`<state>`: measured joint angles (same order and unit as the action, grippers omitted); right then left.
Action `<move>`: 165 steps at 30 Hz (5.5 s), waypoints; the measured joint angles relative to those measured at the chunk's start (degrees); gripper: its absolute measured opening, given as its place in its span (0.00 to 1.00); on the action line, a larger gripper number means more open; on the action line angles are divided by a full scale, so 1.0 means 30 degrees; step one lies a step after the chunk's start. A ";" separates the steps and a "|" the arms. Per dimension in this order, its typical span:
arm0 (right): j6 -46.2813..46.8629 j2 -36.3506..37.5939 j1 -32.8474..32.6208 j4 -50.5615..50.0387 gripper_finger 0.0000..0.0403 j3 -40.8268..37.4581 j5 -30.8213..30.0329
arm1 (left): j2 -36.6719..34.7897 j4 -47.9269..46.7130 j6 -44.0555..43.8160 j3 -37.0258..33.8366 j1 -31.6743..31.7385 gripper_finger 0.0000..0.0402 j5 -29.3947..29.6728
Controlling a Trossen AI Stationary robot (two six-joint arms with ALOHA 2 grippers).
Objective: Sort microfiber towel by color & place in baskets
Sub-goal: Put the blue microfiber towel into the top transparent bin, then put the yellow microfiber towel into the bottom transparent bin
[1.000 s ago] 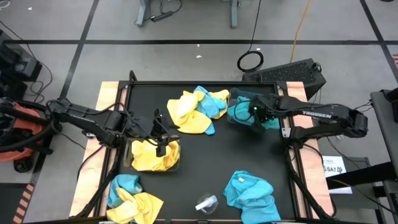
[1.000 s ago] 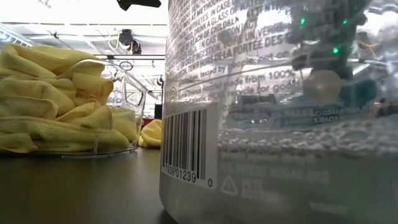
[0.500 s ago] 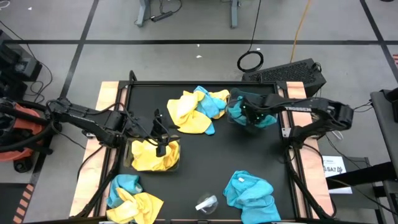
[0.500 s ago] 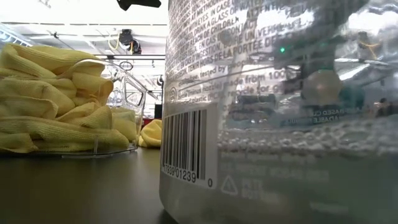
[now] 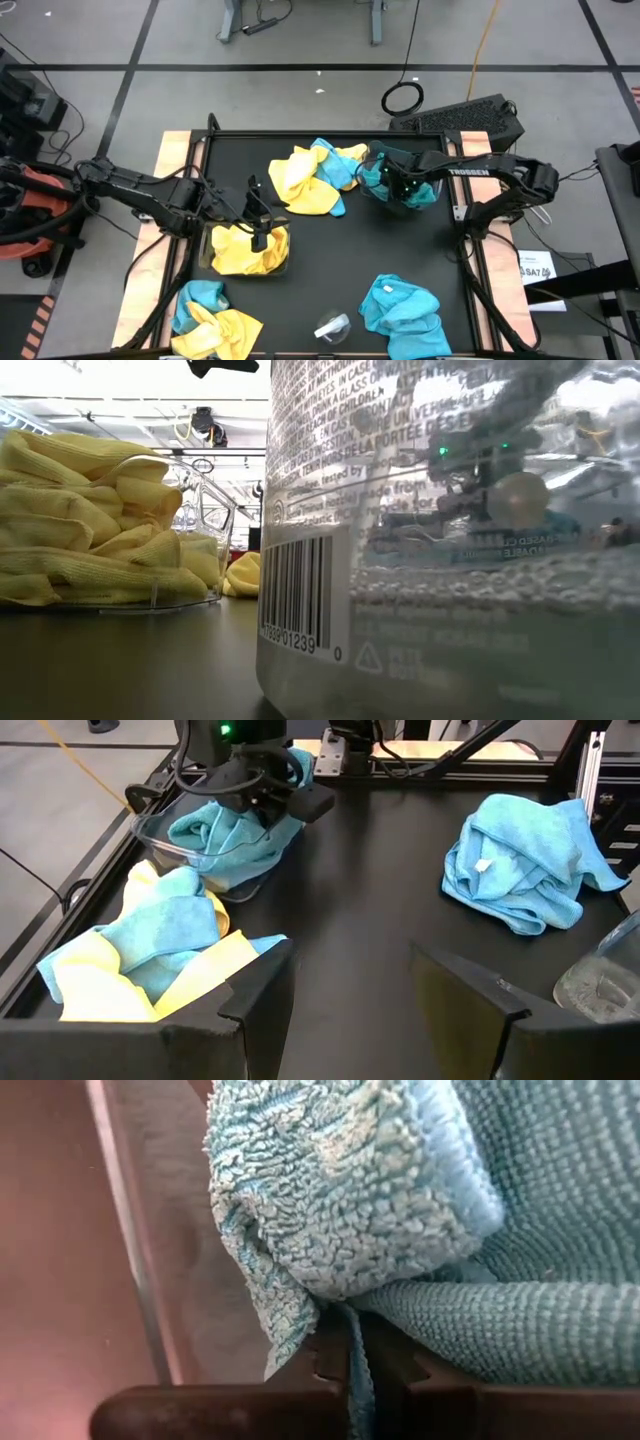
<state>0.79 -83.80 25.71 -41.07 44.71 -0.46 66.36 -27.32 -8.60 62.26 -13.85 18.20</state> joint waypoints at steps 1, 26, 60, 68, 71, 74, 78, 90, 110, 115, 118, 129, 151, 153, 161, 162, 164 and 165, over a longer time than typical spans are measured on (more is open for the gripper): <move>0.0039 0.0141 0.0000 -0.0050 0.03 -0.0003 0.0052 | 0.0004 0.0004 -0.0021 0.0000 0.0000 0.50 0.0000; 0.0665 0.6127 -0.0022 -0.3805 0.53 0.5719 -0.0792 | 0.0004 -0.0185 -0.0036 0.0000 0.0000 0.50 -0.1547; 0.1206 0.7006 -0.4257 -0.0933 0.53 0.7402 0.6291 | 0.0004 -0.4288 -0.2531 0.0000 -0.3631 0.50 -0.8313; 0.2562 0.7006 -0.6676 -0.0723 0.53 0.7402 0.6276 | 0.0004 -0.4208 -0.2550 0.0000 -0.3943 0.50 -0.8129; 0.3115 0.7006 -0.7644 -0.0391 0.53 0.7402 0.6227 | 0.0004 -0.4137 -0.2572 0.0000 -0.4007 0.50 -0.8080; 0.3579 0.7006 -0.8574 0.0060 0.53 0.7402 0.6214 | 0.0004 -0.3997 -0.2572 0.0000 -0.4378 0.50 -0.8094; 0.4074 0.7006 -0.9614 0.0209 0.53 0.7402 0.5560 | 0.0203 -0.4011 -0.2598 0.0000 -0.5164 0.50 -0.8102; 0.4503 0.6807 -1.1030 0.0209 0.53 0.7395 0.4483 | 0.3271 -0.4076 -0.4026 0.0000 -0.8732 0.50 -0.9033; 0.2223 0.5269 -1.1023 0.0171 0.53 0.7388 0.4614 | 0.6955 -0.2325 -0.7961 0.0000 -1.3074 0.50 -0.9504; 0.2155 0.5243 -1.1023 0.0183 0.53 0.7388 0.4614 | 0.7861 -0.2207 -0.8029 0.0000 -1.4174 0.50 -0.9577; 0.2154 0.5236 -1.1023 0.0194 0.53 0.7388 0.4607 | 0.8503 -0.2947 -0.8036 0.0022 -1.4616 0.50 -0.9286; 0.2152 0.5243 -1.1023 0.0209 0.53 0.7388 0.4602 | 1.0668 -0.4215 -0.8017 0.0022 -1.4639 0.50 -0.7395; 0.1860 0.5250 -1.1009 0.0260 0.53 0.7388 0.4589 | 0.6246 -0.6586 -0.8773 0.0015 -1.3674 0.01 -0.6597; 0.1860 0.5250 -1.1009 0.0307 0.53 0.7388 0.4587 | 0.5155 -0.6865 -0.9043 0.0015 -1.3303 0.01 -0.5859; 0.1955 0.5250 -1.1009 0.0333 0.53 0.7388 0.4592 | 0.1078 -0.7417 -0.9489 0.0671 -1.1765 0.00 -0.1191; 0.1955 0.5250 -1.1009 0.0333 0.53 0.7388 0.4586 | 0.0651 -0.7428 -0.9424 0.0744 -1.1595 0.00 -0.0615; 0.1934 0.5250 -1.0975 0.0333 0.53 0.7388 0.4598 | -0.0047 -0.7450 -0.9195 0.0821 -1.1263 0.00 0.0298; 0.1913 0.5250 -1.0952 0.0338 0.53 0.7388 0.4587 | -0.0366 -0.7460 -0.8954 0.0851 -1.1096 0.00 0.0624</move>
<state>6.53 -68.05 -7.14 -40.06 66.87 13.31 65.26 -49.70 -35.46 64.81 -47.13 20.07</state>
